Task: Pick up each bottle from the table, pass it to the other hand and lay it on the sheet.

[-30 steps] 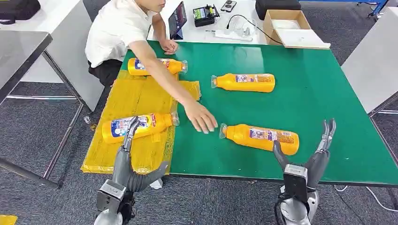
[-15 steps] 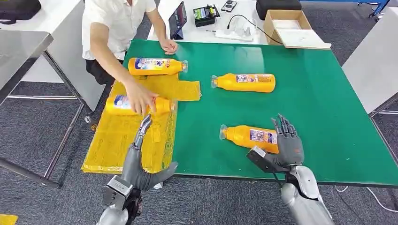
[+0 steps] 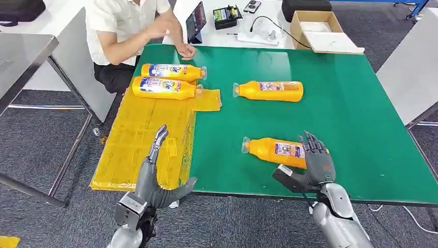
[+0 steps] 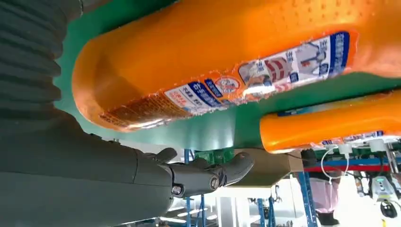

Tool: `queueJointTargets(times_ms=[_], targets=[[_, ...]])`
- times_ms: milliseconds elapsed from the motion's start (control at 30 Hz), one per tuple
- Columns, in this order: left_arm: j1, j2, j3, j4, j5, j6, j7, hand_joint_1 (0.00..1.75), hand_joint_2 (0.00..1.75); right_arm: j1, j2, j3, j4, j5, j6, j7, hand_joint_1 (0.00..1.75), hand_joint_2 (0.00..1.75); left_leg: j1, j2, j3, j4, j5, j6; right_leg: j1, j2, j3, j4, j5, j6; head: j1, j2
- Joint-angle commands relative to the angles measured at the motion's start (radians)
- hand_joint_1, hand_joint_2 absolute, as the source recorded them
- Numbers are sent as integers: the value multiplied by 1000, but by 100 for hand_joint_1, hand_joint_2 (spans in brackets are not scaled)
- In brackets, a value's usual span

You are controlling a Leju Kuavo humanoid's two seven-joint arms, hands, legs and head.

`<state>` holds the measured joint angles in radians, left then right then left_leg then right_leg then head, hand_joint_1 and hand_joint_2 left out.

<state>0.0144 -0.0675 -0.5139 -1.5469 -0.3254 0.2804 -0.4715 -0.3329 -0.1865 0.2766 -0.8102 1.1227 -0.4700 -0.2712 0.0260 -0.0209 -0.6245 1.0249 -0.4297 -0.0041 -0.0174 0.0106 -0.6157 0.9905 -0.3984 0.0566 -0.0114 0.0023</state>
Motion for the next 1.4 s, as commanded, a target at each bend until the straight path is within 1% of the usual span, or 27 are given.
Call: queueJointTargets(times_ms=[33, 200, 267, 300, 333, 367, 433, 467, 533, 567, 600, 667, 767, 933, 1067, 1133, 1400], targets=[[-30, 7, -21, 62, -3, 0, 0, 0, 175, -18, -4, 59, 72, 5, 23, 1, 0, 175, -1, 2, 6, -2, -2, 2, 0, -1, 6, -2, -1, -3, 0, 0], [-38, 9, -30, 59, -9, -6, -4, 0, 175, -29, -12, 87, 88, 25, 27, 17, 0, 175, 0, 1, 3, -1, -1, 1, 0, -1, 3, -1, -1, -1, 0, 0], [-39, 10, -33, 57, -11, -9, -4, 0, 175, -33, -13, 95, 93, 29, 38, 23, 0, 175, -1, 2, 6, -2, -1, 2, 0, -1, 5, -2, -1, -2, 0, 0], [-34, 4, -28, 56, -30, -13, 17, 0, 175, -69, -24, 150, 142, 154, 158, 150, 0, 175, 0, 2, 3, -1, -1, 2, 0, -1, 3, -1, -1, -2, 0, 0], [-22, -6, -21, 39, -52, -18, 35, 0, 175, -81, 2, 168, 111, 229, 236, 350, 0, 175, -1, 2, 5, -1, -1, 2, 0, -1, 4, -1, -1, -2, 0, 0], [-19, -10, -21, 33, -60, -22, 42, 0, 175, -95, 22, 167, 111, 229, 286, 389, 0, 175, -1, 4, 3, -1, -1, 1, 0, 2, 1, 0, 0, -1, 0, 0], [-22, -14, -19, 35, -71, -24, 51, 0, 175, -121, 26, 186, 142, 248, 367, 450, 0, 175, -1, 9, 5, -1, -2, 2, 0, 6, 2, 0, 0, -3, 0, 0], [-24, -15, -18, 38, -73, -25, 52, 0, 175, -127, 25, 188, 154, 248, 380, 458, 0, 175, 0, 7, 4, -1, -1, 1, 0, 5, 2, -1, 1, -2, 0, 0], [-33, -17, -17, 50, -75, -30, 55, 0, 175, -139, 19, 186, 192, 246, 398, 472, 0, 175, 0, 10, 10, -2, -3, 0, 2, 6, 6, -3, 2, -3, -1, 0], [-35, -17, -18, 53, -76, -32, 55, 0, 175, -140, 16, 186, 197, 247, 400, 473, 0, 175, 0, 7, 12, -2, -2, 0, 1, 2, 7, -3, 1, -3, 1, 0], [-39, -19, -18, 61, -76, -34, 56, 0, 175, -145, 15, 184, 212, 248, 398, 477, 0, 175, 0, 6, 12, -2, -1, 0, 1, 0, 7, -3, 0, -3, 1, 0], [-40, -19, -19, 63, -76, -35, 56, 0, 175, -145, 16, 180, 215, 244, 397, 478, 0, 175, 0, 6, 15, -2, -1, 0, 1, 2, 7, -4, 0, -3, 0, 0], [-51, -19, -24, 67, -76, -42, 59, 0, 175, -160, 24, 178, 236, 244, 398, 485, 0, 175, 0, 6, 15, -2, -1, 0, 1, 3, 11, -4, 1, -3, 0, 0], [-63, -20, -30, 66, -84, -49, 73, 0, 175, -174, 26, 183, 245, 283, 385, 541, 0, 175, 0, 6, 15, -2, 1, 1, 1, 3, 11, -3, 4, -3, 0, 0], [-64, -20, -31, 66, -84, -50, 73, 0, 175, -176, 24, 182, 245, 283, 386, 541, 0, 175, 0, 6, 14, -3, 3, 2, 1, 1, 11, -4, 4, -4, 0, 0], [-64, -20, -31, 66, -84, -50, 73, 0, 175, -176, 24, 182, 245, 283, 386, 541, 0, 175, 0, 6, 15, -2, 2, 1, 1, 3, 12, -3, 4, -3, 0, 0], [-64, -20, -31, 66, -84, -50, 73, 0, 175, -176, 24, 182, 245, 283, 386, 541, 0, 175, 0, 7, 15, -2, 2, 1, 1, 3, 12, -3, 4, -3, 0, 0]])
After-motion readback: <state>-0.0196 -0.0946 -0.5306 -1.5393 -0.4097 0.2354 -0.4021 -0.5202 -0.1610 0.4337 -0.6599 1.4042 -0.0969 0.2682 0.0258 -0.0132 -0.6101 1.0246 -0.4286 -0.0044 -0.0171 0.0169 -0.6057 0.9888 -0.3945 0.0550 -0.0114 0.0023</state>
